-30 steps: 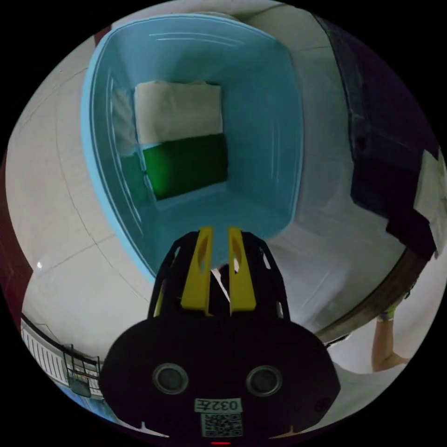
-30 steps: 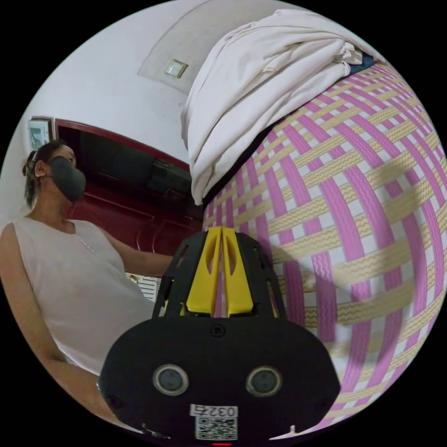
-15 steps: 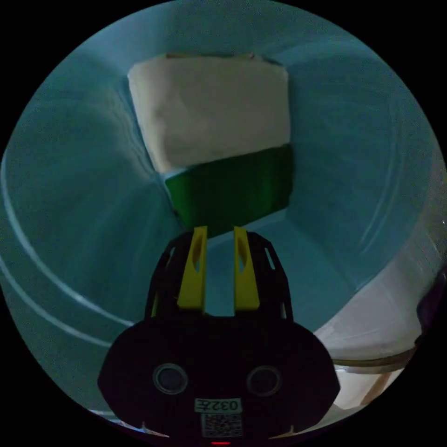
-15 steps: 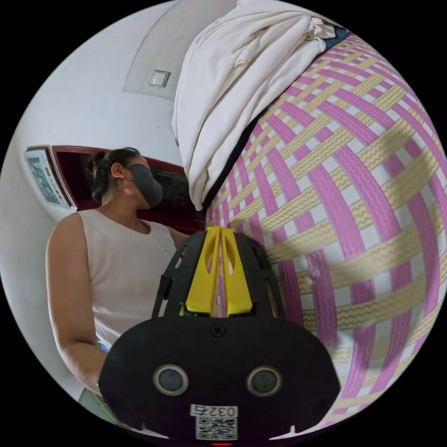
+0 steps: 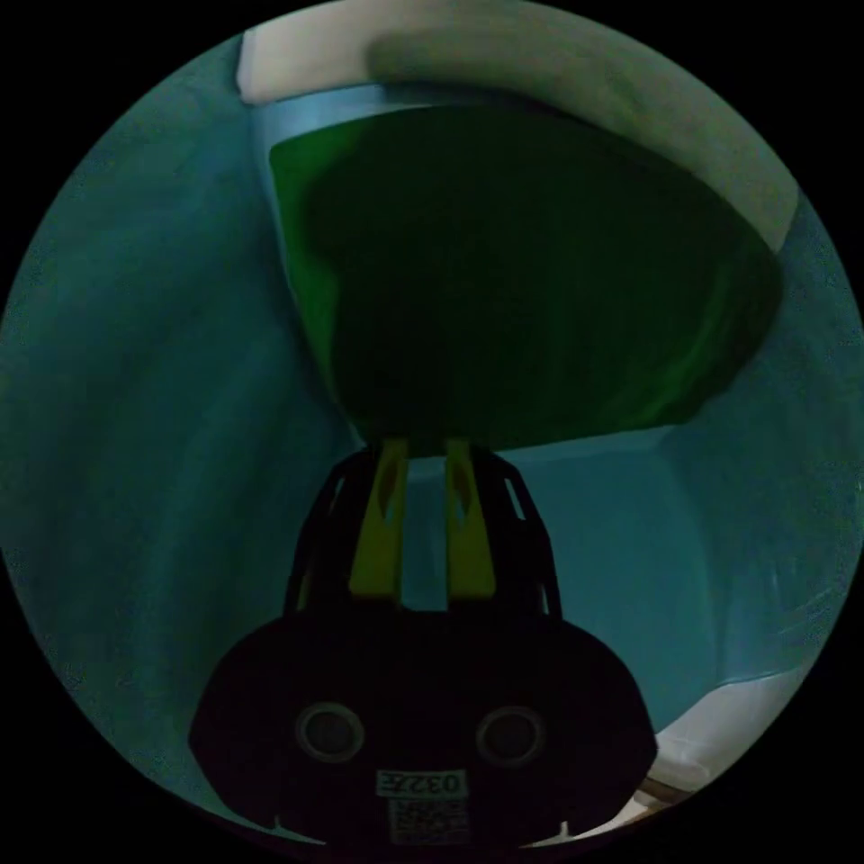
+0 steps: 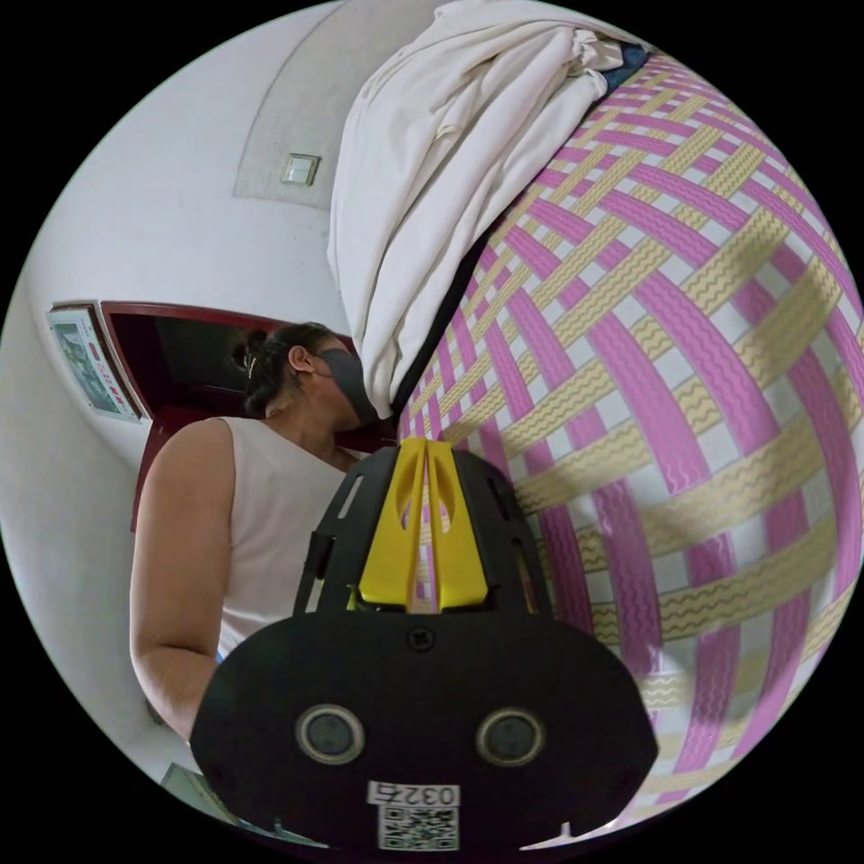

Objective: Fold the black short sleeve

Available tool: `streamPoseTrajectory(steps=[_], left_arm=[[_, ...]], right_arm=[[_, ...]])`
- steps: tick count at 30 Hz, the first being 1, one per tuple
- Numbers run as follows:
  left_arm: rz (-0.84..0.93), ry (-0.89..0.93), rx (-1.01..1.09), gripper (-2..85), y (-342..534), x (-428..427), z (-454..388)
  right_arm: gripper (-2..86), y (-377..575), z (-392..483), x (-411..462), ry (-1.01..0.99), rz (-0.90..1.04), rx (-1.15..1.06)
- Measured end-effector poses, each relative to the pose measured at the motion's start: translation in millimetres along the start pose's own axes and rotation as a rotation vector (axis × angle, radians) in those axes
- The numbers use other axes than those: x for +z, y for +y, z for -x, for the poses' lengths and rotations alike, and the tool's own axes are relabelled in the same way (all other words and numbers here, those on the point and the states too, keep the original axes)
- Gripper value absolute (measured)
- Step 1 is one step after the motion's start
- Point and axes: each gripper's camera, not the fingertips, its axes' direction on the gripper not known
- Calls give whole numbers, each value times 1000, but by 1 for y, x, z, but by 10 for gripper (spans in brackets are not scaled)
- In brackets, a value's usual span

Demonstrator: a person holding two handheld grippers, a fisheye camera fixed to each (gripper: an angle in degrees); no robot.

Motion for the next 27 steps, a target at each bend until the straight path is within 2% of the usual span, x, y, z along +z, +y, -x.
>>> streamPoseTrajectory(steps=[6, 9, 12, 14, 17, 19, 22, 23, 27], left_arm=[[-2, 94, 77, -8, -8, -6, 14], [-95, 203, 156, -9, 19, -20, 21], [-243, 418, 260, -10, 70, -41, 26], [-310, 590, 430, -10, 122, -64, 18], [-334, 708, 669, -9, 198, -105, -5], [-336, 652, 674, -9, 226, -122, -4], [-256, 272, 432, -6, 212, -115, 21], [-231, 215, 366, -3, 197, -111, 33], [-208, 147, 257, 22, 147, -106, 52]], right_arm=[[-10, 3, 5, 9, 4, -2, -16], [-10, 5, 8, 15, 10, -8, -25], [-10, 6, 9, 22, 15, -13, -34], [-10, 6, 10, 29, 14, -15, -40], [-10, 7, 10, 38, 18, -21, -49], [-10, 7, 10, 45, 23, -22, -57], [-10, 6, 9, 56, 30, -20, -69], [-10, 6, 8, 61, 34, -20, -74], [-10, 5, 6, 76, 48, -25, -88]])
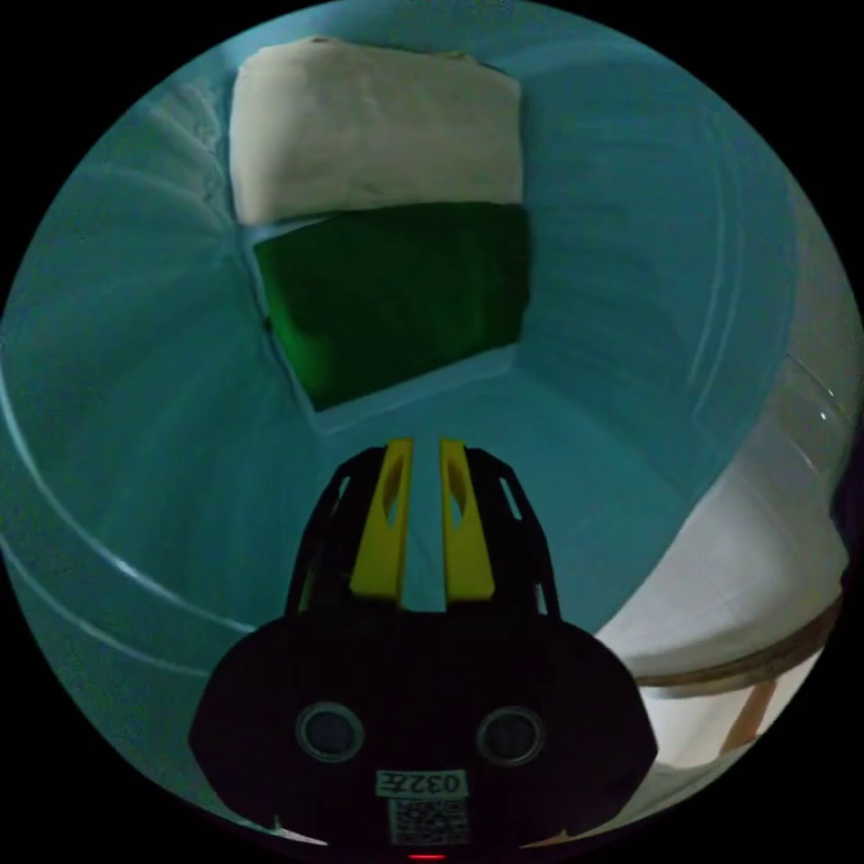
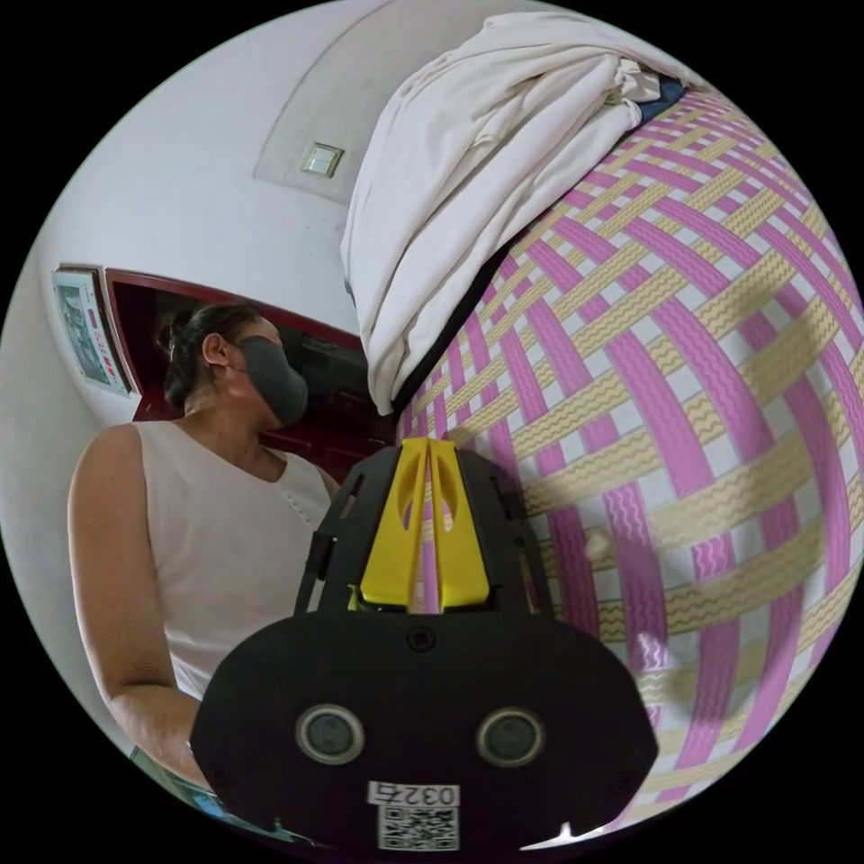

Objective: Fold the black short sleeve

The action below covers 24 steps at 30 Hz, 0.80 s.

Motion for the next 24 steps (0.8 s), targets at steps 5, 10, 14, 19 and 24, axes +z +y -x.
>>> streamPoseTrajectory(steps=[5, 10, 14, 19, 24], left_arm=[[25, -149, -154, 84, -83, 58, 65], [42, -227, -220, 106, -145, 88, 104], [15, -265, -217, 61, -141, 86, 120], [-110, -63, -86, 4, -85, 55, 146], [-190, 368, 88, -6, -17, 5, 169]], right_arm=[[-10, -1, -8, 27, 10, -3, -14], [-10, -4, -23, 53, 1, -10, 4], [-10, -6, -38, 78, 4, -19, 16], [-10, -8, -58, 108, -9, -18, 22], [-10, -8, -79, 141, -9, -15, 6]])
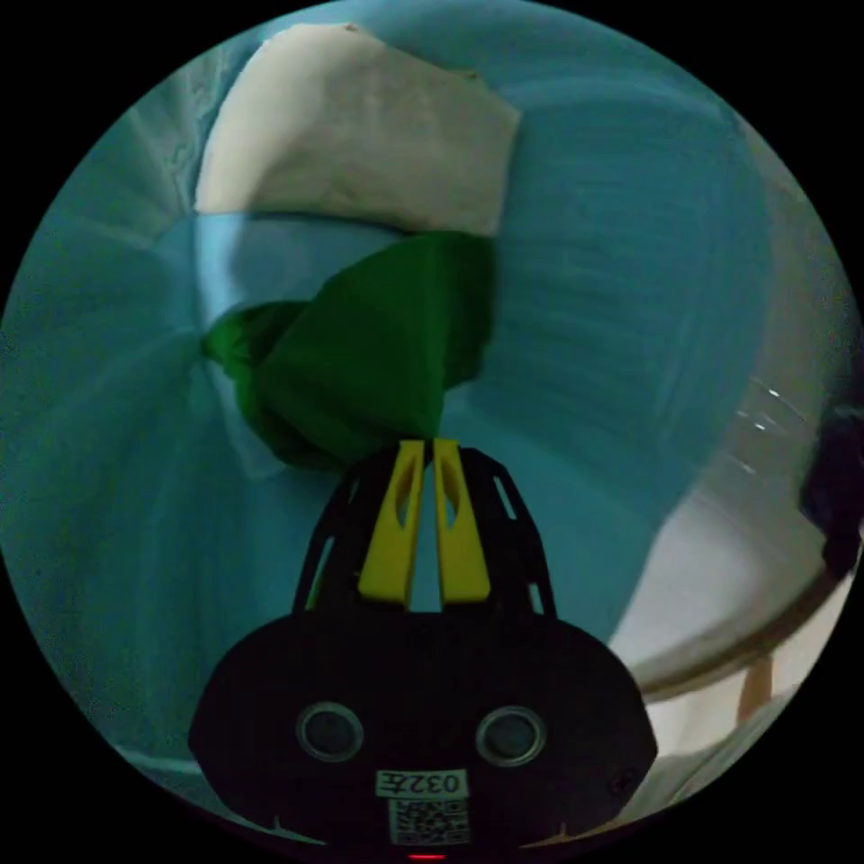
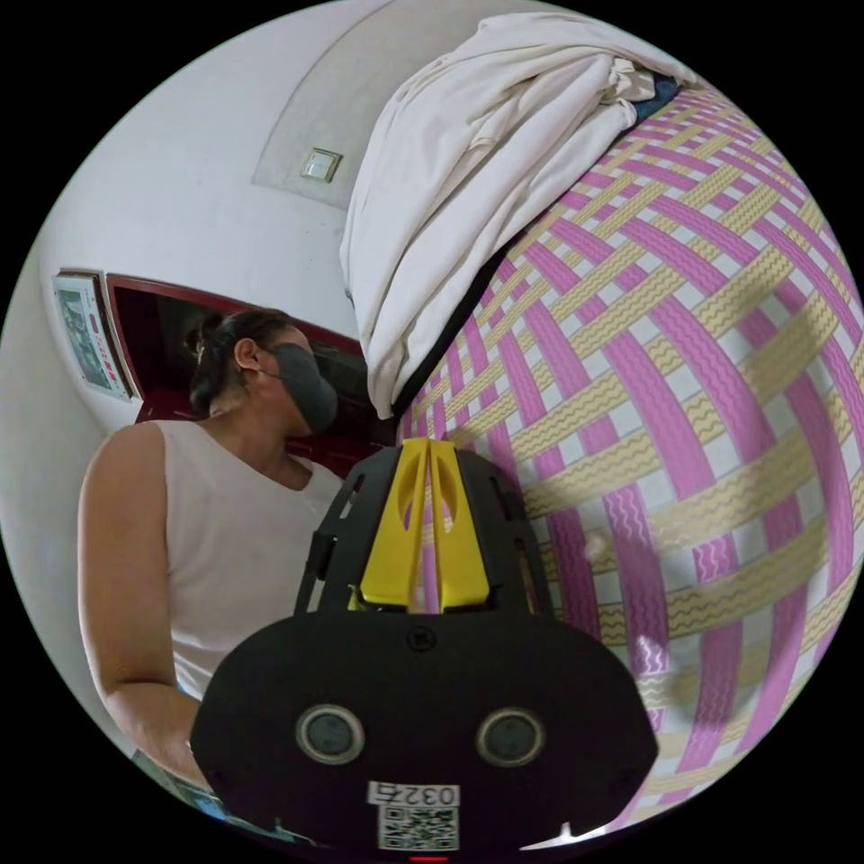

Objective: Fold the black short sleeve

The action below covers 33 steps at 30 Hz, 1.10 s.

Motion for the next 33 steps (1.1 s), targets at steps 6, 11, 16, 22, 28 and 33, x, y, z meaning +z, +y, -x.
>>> streamPoseTrajectory(steps=[6, 11, 16, 22, 28, 33], left_arm=[[-61, 753, 326, -10, 73, -109, -78], [0, 887, 491, -9, 106, -189, -161], [44, 790, 817, -9, 140, -264, -298], [-51, 817, 1153, -9, 185, -314, -493], [9, 682, 1589, -9, 291, -249, -728], [196, 776, 1626, -9, 349, -58, -825]], right_arm=[[-10, 0, -34, 43, -7, 10, 1], [-10, 2, -68, 83, -4, 18, -7], [-10, 7, -99, 120, 10, 24, -30], [-10, 14, -153, 160, -159, 32, -26], [-10, 118, -195, 114, -473, -349, 56], [-10, 269, -226, 27, -357, -472, 49]])
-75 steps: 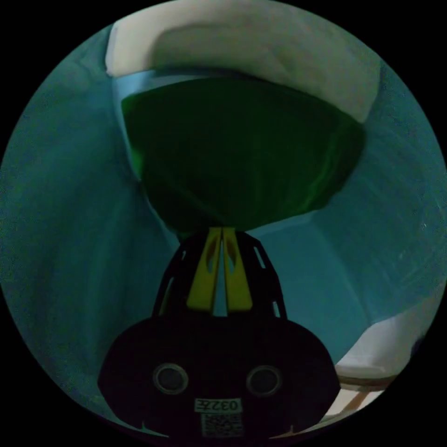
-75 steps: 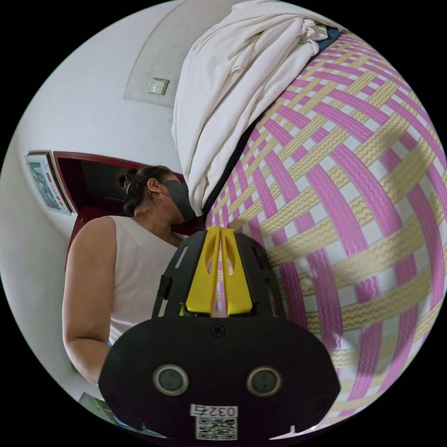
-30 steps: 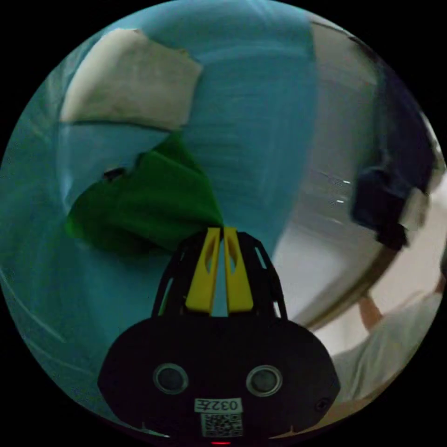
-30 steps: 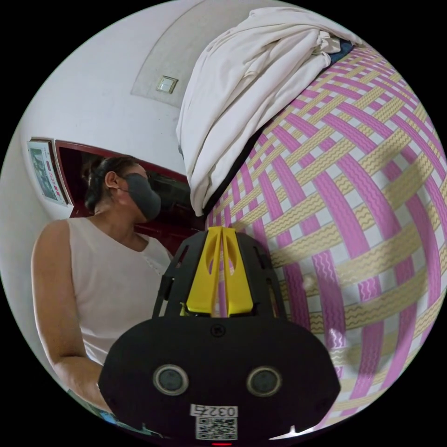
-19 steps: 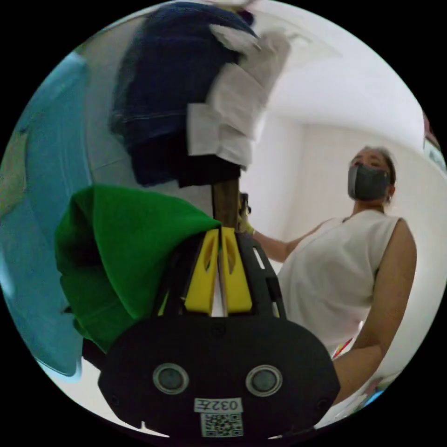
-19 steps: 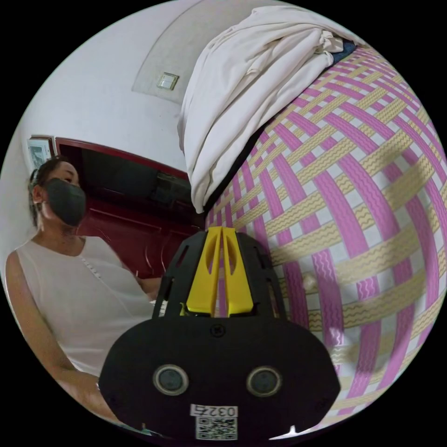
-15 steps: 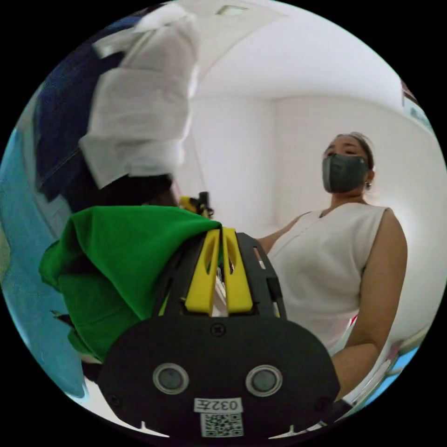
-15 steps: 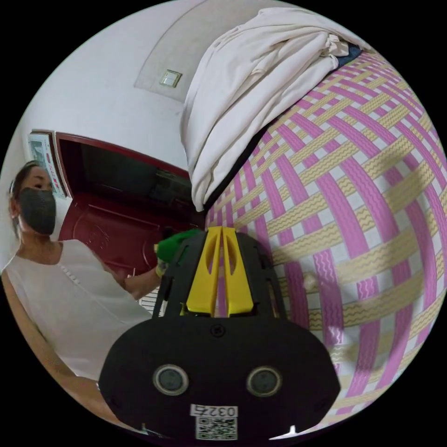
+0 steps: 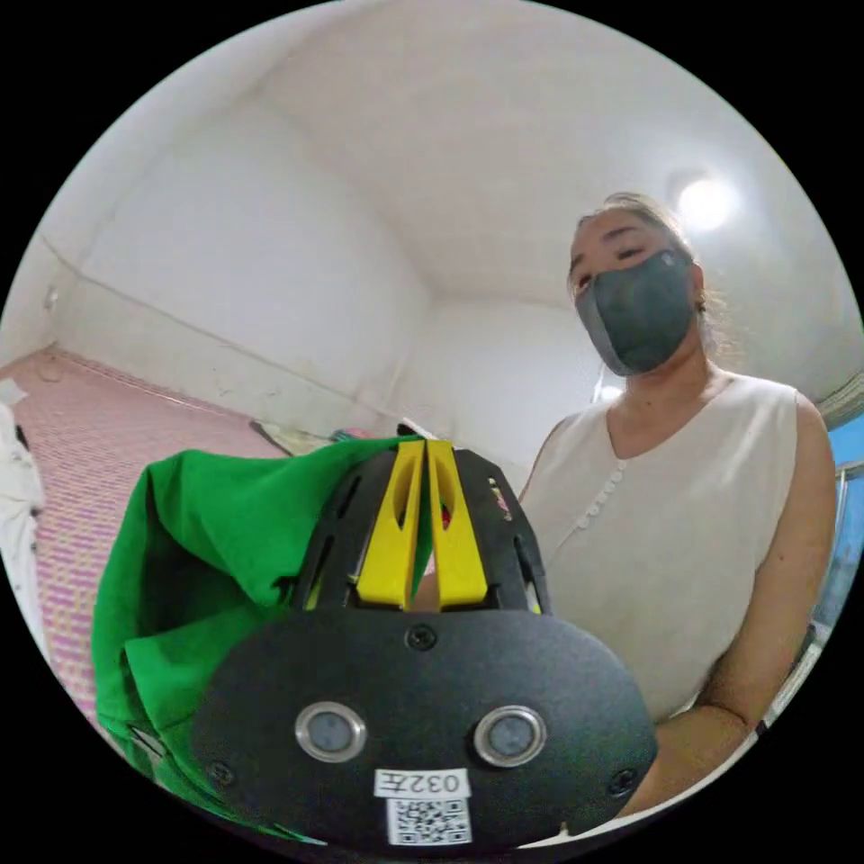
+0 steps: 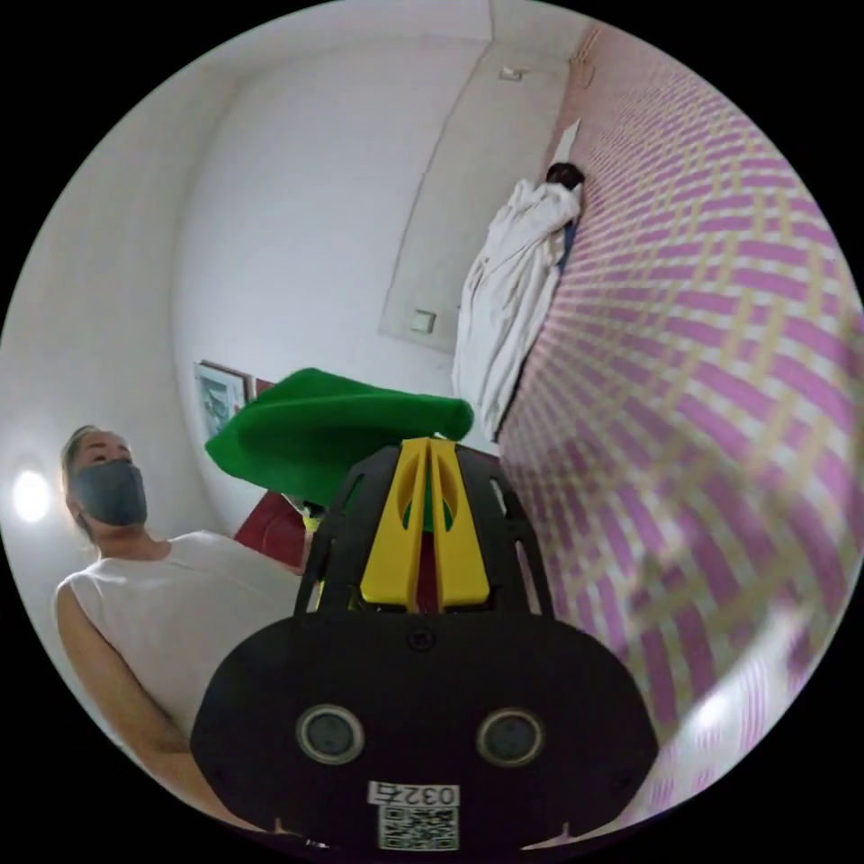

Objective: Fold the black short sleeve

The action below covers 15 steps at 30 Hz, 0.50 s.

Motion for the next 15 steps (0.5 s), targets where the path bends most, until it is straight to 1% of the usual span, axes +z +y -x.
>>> streamPoseTrajectory(steps=[1, 2, 3, 4, 5, 6, 7, 9, 11, 13, 14, 15], left_arm=[[57, -1, -95, -9, 16, 59, 42], [233, -51, -213, -9, 40, 126, 90], [356, -80, -289, -9, 56, 160, 115], [541, -70, -405, -10, 94, 216, 156], [582, 20, -456, -11, 130, 247, 181], [571, 53, -482, -11, 145, 254, 190], [546, 52, -548, -11, 173, 257, 210], [491, -74, -669, -10, 210, 233, 240], [409, -251, -826, -4, 253, 177, 278], [414, -370, -895, 6, 279, 138, 300], [448, -449, -913, 11, 292, 117, 313], [466, -486, -919, 16, 297, 108, 319]], right_arm=[[-10, 24, -2, -39, 66, -23, 2], [-10, 51, -5, -80, 112, -65, 9], [-10, 64, -7, -101, 132, -92, 15], [-10, 93, -11, -139, 181, -149, 35], [-10, 122, -15, -173, 238, -204, 59], [-10, 136, -17, -187, 263, -227, 70], [-10, 164, -21, -212, 310, -267, 96], [-10, 203, -26, -235, 358, -319, 126], [-9, 240, -32, -238, 398, -342, 128], [-9, 255, -37, -225, 439, -341, 115], [-8, 260, -42, -211, 461, -341, 101], [-7, 261, -45, -203, 469, -342, 90]])
